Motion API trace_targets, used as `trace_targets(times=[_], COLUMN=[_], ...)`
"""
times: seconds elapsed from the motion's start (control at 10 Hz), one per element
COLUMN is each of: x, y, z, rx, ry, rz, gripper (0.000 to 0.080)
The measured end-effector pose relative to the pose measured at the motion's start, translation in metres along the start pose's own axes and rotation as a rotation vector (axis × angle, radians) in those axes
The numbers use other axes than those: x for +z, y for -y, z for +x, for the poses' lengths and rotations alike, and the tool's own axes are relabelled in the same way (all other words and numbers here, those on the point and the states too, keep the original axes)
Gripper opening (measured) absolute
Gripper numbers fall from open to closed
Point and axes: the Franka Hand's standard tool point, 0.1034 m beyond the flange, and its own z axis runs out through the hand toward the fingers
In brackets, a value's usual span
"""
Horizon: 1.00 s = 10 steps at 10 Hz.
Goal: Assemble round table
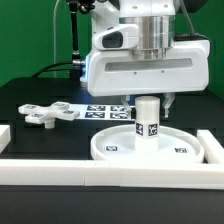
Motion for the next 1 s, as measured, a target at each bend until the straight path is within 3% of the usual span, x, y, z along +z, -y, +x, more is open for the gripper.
trace_targets(times=[0.5,1.0], x=[0.0000,-0.0001], y=[-0.0006,-0.0012], z=[0.0007,0.0021], rx=[0.348,0.924], ry=[-0.002,0.002], rz=[0.015,0.065], gripper=[0.0409,0.0409])
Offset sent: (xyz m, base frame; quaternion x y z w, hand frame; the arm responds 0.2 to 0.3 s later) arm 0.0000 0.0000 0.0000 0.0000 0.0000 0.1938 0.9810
